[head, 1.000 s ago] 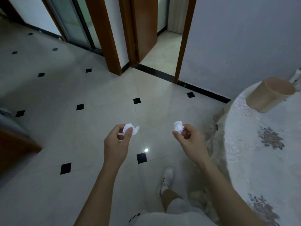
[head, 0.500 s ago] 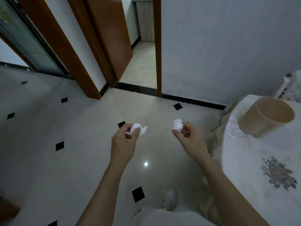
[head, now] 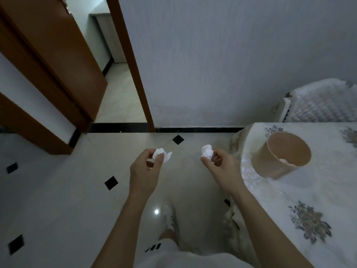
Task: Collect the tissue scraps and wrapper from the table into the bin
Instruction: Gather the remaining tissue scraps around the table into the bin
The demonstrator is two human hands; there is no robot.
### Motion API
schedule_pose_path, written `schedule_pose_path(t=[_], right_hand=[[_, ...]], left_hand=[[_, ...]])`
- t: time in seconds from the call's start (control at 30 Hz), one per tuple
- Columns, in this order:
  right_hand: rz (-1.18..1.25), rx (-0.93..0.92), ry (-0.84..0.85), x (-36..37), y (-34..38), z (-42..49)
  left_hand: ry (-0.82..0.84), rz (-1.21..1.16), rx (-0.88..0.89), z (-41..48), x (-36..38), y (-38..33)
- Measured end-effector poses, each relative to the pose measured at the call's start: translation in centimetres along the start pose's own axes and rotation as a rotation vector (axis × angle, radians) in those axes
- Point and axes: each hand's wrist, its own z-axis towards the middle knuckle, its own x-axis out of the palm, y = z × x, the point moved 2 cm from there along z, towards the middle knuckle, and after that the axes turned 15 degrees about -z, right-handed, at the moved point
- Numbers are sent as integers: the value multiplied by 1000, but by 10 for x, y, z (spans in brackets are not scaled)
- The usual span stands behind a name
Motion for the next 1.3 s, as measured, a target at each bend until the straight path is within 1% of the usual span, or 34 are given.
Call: schedule_pose_path(t=[0.13,0.27,0.43,0.53,0.73,0.87,1.07,1.3], right_hand=[[-1,59,-47,-5,-3,43],[7,159,-145,-16,1,90],[-30,271,-276,-39,5,133],[-69,345,-380,-57,1,141],[-152,501,-600,-102,-22,102],[-129,626,-698,-124,-48,59],[-137,804,-782,-144,-68,8],[-166,824,-762,-158,-77,0]], left_hand=[[96,-13,-13,62,30,7],[221,-42,-7,134,63,4],[403,-89,43,213,112,-20],[511,-133,66,239,151,-40],[816,-174,94,224,232,-70],[977,-149,148,193,275,-80],[1077,-82,234,147,318,-97],[1151,-48,308,110,344,-103]])
